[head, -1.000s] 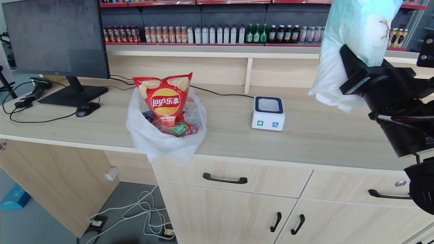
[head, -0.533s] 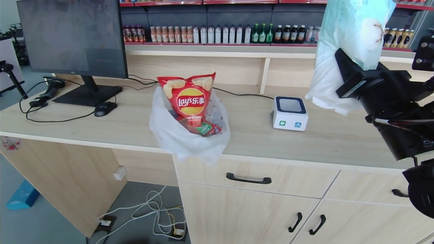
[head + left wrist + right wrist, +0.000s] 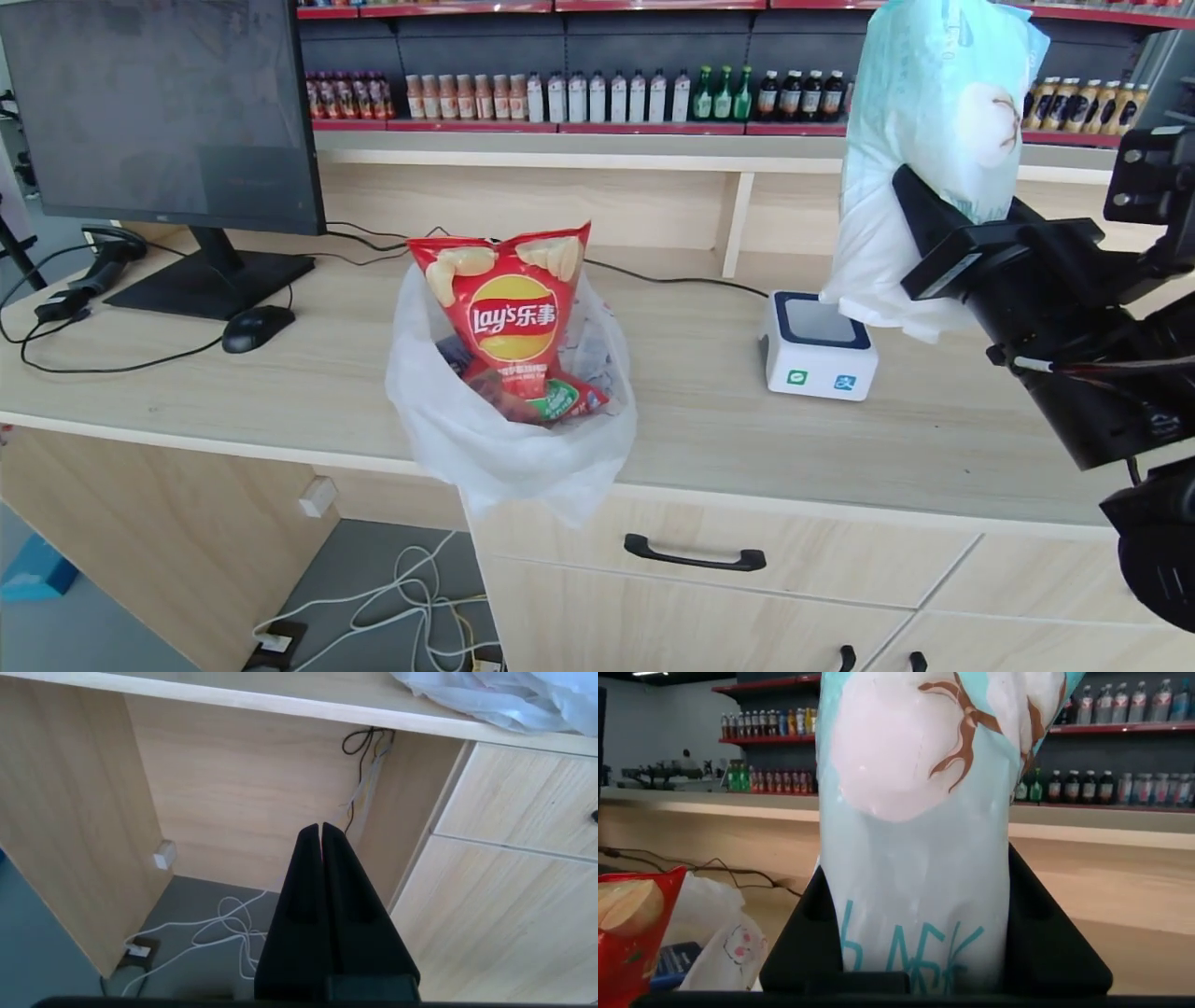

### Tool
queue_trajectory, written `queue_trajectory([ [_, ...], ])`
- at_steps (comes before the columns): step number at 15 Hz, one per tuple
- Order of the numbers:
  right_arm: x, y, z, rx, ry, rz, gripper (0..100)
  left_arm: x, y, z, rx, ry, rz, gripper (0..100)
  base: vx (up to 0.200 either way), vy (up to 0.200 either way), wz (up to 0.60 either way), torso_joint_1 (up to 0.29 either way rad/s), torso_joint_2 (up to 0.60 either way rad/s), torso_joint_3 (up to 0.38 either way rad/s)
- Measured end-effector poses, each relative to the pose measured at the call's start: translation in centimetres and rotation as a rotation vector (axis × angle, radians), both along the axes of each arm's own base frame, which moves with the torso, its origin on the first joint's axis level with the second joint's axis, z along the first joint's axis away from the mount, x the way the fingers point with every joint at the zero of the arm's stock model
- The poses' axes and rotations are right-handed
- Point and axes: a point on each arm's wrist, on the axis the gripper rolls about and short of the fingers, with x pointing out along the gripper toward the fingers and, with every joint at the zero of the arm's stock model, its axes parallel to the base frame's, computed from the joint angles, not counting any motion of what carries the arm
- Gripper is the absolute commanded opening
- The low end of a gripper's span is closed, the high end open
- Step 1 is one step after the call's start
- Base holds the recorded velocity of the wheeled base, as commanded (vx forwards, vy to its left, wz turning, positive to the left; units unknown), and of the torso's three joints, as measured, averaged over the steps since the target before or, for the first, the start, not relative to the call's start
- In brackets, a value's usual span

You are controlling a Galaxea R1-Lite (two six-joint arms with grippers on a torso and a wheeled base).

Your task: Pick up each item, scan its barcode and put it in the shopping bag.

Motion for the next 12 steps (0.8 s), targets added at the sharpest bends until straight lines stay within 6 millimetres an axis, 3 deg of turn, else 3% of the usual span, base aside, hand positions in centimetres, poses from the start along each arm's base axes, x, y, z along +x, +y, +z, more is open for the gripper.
queue_trajectory([
  [7,0.3,0.1,-1.1,0.035,0.06,-0.053,0,0.0,0.0,0.0,0.0,-0.003,0.0,0,0.0,0.0,0.0,0.0,0.0,0.0],
  [12,1.6,1.6,-2.8,0.034,0.116,-0.033,0,0.0,0.0,0.0,0.002,-0.003,0.0,0,0.0,0.0,0.0,0.0,0.0,0.0],
])
